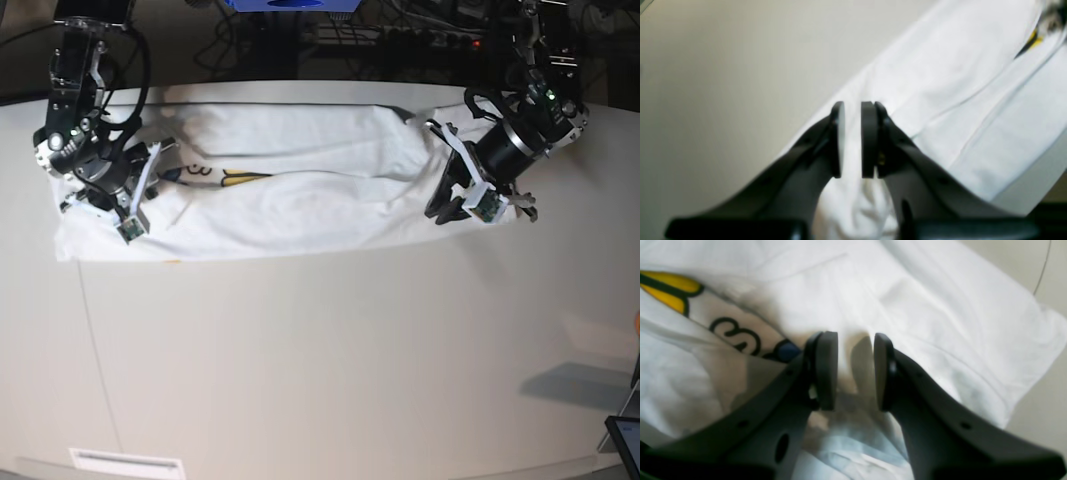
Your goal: Fold the T-shirt properly
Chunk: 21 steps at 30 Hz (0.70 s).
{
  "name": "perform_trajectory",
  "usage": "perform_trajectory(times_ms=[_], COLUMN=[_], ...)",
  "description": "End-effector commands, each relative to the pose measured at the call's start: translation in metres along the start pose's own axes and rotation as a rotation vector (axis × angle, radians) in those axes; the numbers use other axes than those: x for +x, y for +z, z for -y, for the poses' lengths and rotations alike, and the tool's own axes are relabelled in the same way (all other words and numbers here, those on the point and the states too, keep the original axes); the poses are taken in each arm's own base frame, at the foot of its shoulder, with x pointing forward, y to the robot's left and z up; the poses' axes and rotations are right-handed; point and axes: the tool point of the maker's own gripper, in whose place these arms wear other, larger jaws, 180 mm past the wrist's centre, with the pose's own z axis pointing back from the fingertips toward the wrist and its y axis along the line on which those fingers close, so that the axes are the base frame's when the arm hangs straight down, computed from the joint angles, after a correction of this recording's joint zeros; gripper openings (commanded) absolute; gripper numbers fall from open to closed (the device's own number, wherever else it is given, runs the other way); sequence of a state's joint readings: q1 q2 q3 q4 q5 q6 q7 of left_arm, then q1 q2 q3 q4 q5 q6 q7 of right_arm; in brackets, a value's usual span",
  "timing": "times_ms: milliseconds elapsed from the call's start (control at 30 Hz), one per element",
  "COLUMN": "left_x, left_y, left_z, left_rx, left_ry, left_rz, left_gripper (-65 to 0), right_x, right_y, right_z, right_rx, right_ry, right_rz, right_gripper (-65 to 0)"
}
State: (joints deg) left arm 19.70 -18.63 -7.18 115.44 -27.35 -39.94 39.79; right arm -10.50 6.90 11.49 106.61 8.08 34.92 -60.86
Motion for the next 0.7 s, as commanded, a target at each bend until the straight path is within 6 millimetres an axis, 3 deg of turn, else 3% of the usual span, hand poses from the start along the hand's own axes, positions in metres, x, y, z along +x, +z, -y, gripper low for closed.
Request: perform_trajectory(times_ms=[0,133,267,500,667], left_x=[0.017,0.019,-0.009,-0.064,-0.084], left_y=[0.003,0.001,-0.001,0.014,0.027], left_z=[0.0,0.004,-0.002,0.001,-0.005], left_rx=[-0.009,-0.019,0.039,0.091,0.168], left_ry=[0.015,0.071,-0.012,-0.097,-0.07], left_rz=[0.07,0.103,-0.022,-0.239,-0.304], left_gripper=[-57.3,-63.7,-65.0,-65.0,-65.0], right_x=[0.01,0.004,0.004,0.004,0.01], right_y=[0.002,-0.002,-0.001,-0.001,-0.001], right_z=[0.005,0.004,0.005,0.005,0.005], right_rx=[-0.009,0.0,-0.001,-0.002,-0.002], right_ry=[0.005,-0.002,0.003,0.006,0.006], right_rz=[0.036,0.018,0.017,0.019,0.05], right_gripper=[-47.0,-47.2,-47.2,-47.2,-47.2])
